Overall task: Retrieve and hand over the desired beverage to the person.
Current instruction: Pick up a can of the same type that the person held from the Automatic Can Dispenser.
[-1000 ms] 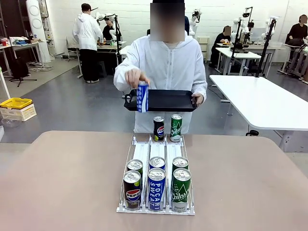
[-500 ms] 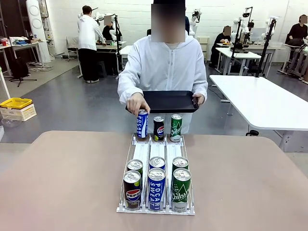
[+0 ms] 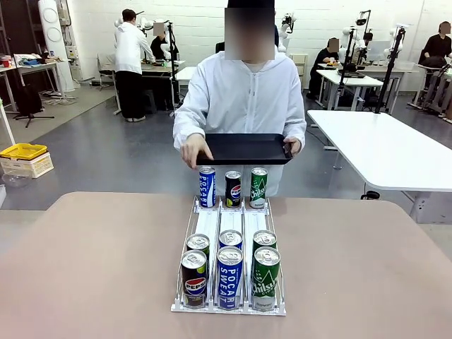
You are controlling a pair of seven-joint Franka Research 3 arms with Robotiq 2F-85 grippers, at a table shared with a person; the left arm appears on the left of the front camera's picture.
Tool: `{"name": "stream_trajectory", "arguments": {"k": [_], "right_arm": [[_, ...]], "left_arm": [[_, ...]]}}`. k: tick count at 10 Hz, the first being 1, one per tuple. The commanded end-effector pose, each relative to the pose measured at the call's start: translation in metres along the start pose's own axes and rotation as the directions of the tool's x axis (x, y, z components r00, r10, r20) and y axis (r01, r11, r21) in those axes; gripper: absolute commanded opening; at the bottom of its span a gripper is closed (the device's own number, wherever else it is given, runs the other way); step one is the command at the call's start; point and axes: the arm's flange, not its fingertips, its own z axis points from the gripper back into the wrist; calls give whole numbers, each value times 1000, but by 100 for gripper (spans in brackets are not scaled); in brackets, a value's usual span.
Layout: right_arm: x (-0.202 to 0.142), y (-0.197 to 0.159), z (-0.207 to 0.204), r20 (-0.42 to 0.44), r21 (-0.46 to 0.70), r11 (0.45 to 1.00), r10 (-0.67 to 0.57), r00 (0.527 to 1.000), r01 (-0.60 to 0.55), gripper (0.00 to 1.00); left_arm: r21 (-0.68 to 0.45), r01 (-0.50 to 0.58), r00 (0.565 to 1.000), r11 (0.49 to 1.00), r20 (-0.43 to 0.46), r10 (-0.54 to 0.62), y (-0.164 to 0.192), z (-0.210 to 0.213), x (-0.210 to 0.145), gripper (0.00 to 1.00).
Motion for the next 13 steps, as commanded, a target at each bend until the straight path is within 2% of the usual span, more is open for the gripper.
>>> {"name": "stream_trajectory", "arguments": {"k": [1,7,9,11,12,13], "right_arm": [[2,-1,-1,12,10,1000,2,1000,-2,100],[2,-1,-1,12,10,1000,2,1000,-2,100],[2,-1,-1,12,10,1000,2,1000,-2,100],[2,-1,-1,12,10,1000,2,1000,-2,100],[2,-1,-1,12,10,1000,2,1000,-2,100],[2,-1,-1,12,10,1000,2,1000,-2,100]], "left_arm": [[-10,17,1000,1000,9,-17,1,2,1,100],[0,0,1000,1000,0,0,0,0,0,100],[23,88,981,996,-174,-83,-49,-40,18,100],[-3,94,931,996,-353,-89,-108,-98,46,100],[20,64,924,998,-378,-52,-140,-128,60,100],[136,-16,933,991,-353,64,-173,-163,67,100]]}}
